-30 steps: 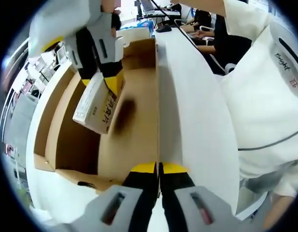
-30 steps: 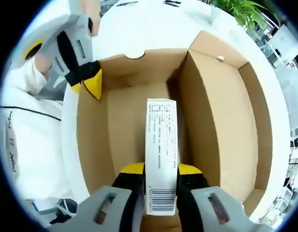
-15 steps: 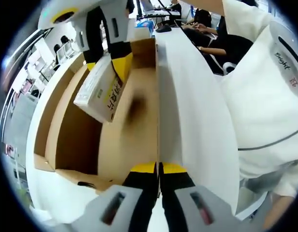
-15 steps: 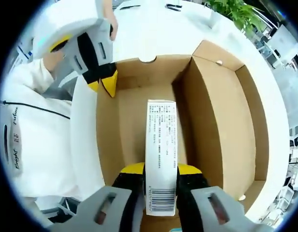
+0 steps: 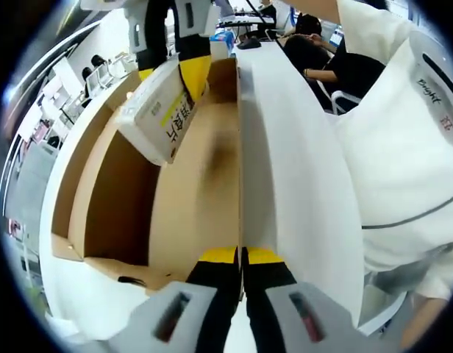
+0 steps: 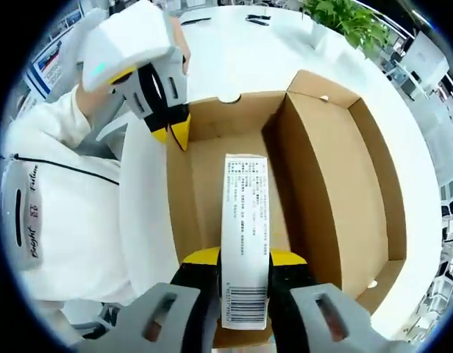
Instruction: Operate the shoe box by opening the lid, removing the specified soft item, and placing it in the target area until the item is outside and the box remains undamaged.
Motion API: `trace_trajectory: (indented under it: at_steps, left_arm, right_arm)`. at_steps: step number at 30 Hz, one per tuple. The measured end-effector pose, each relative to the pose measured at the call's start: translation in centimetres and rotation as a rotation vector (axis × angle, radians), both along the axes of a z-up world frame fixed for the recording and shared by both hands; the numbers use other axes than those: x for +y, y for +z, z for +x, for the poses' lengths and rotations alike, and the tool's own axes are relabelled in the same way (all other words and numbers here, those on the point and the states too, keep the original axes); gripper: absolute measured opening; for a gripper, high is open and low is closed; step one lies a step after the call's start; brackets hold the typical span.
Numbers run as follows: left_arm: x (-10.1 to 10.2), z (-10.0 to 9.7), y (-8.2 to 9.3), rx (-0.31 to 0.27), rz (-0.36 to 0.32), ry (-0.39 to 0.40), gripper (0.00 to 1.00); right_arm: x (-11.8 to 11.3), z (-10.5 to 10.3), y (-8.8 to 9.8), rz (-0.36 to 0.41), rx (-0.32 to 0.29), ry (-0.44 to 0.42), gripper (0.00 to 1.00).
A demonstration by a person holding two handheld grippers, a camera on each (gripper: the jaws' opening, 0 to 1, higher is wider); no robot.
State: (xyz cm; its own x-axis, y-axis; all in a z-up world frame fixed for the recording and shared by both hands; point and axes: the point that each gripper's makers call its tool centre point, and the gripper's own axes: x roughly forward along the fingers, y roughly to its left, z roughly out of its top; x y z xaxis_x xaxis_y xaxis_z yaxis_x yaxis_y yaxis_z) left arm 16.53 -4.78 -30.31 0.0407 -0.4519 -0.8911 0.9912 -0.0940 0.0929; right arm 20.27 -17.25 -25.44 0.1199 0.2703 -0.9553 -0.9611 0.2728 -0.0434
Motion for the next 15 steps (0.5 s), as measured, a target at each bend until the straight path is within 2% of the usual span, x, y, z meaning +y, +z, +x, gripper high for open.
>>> trace_trajectory:
  at_steps: [5, 10, 13, 15]
  left_arm:
    - [0.0, 0.0, 0.0, -0.001, -0.001, 0.001, 0.01]
    - [0.0, 0.0, 0.0, 0.002, -0.002, 0.001, 0.01]
    - [0.0, 0.0, 0.0, 0.001, -0.001, -0.001, 0.01]
    - [0.0, 0.0, 0.0, 0.001, -0.002, 0.000, 0.01]
  right_arm:
    - [-0.4, -0.8, 0.8, 0.002, -0.011, 0.007, 0.21]
    - [-0.8, -2.0, 2.4, 0.026, -0.034, 0.010, 0.21]
    - [-1.0, -3.1, 2.8, 0.032, -0.019, 0.068, 0.21]
    - [-1.1, -4.2, 2.9, 0.048, 0.016, 0.074, 0.21]
